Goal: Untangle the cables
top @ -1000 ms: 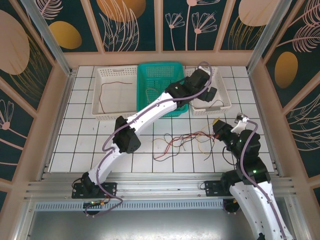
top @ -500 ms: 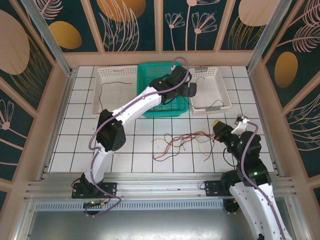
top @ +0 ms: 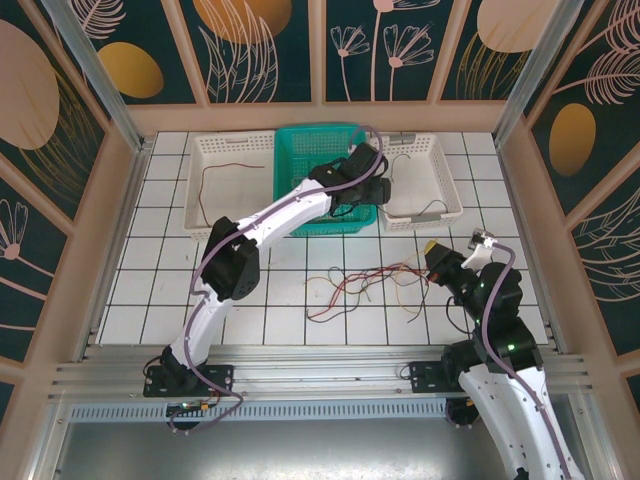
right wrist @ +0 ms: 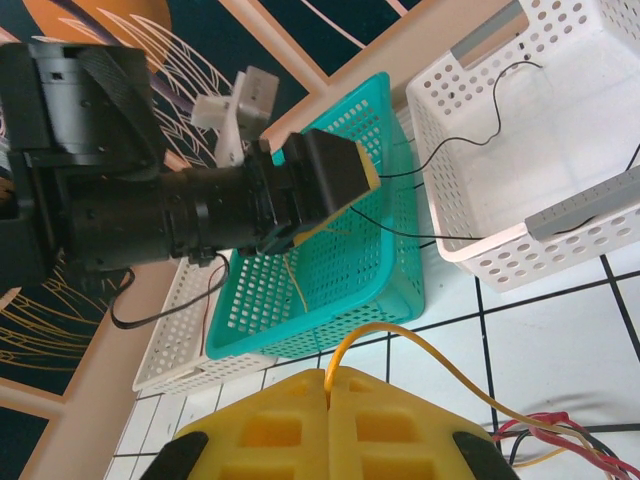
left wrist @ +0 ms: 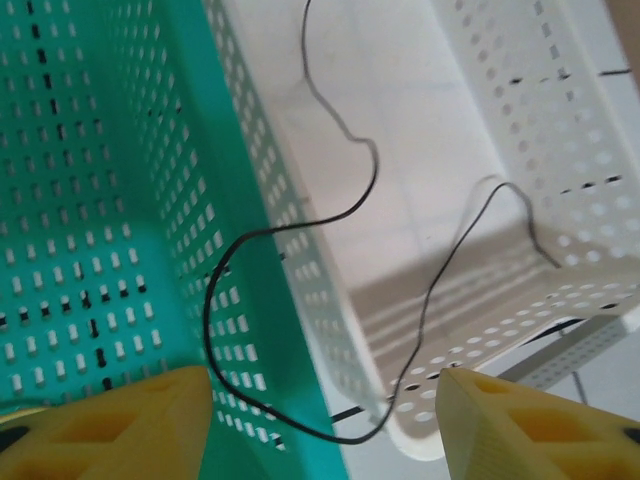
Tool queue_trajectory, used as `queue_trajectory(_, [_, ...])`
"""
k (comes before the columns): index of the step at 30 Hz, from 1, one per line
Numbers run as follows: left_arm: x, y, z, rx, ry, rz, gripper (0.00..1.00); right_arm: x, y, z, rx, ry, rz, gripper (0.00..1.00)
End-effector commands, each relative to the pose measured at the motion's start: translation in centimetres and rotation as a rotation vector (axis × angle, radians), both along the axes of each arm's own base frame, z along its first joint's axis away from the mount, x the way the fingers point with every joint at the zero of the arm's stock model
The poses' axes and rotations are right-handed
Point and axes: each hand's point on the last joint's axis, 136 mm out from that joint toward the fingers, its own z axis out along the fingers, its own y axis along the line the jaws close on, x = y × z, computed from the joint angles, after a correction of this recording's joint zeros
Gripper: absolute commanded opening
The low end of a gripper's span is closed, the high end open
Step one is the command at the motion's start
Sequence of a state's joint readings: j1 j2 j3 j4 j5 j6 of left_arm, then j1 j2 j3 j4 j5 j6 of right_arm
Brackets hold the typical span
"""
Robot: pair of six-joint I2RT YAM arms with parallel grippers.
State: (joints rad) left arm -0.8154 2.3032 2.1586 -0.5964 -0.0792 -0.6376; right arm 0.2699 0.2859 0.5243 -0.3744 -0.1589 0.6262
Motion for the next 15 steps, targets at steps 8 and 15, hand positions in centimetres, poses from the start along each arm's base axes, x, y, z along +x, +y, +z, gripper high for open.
queue_trajectory(8, [0.08,1.79,-1.59,0.074,-0.011,0.043,0.54,-0.30,0.16,0.36,-0.015,-0.025,0.017,0.00])
queue_trajectory(15, [0.76,1.28,-0.98,0.058,-0.027,0.055,0.39,-0.51,0.08,0.65,-0.018,-0.026,0.016,0.00])
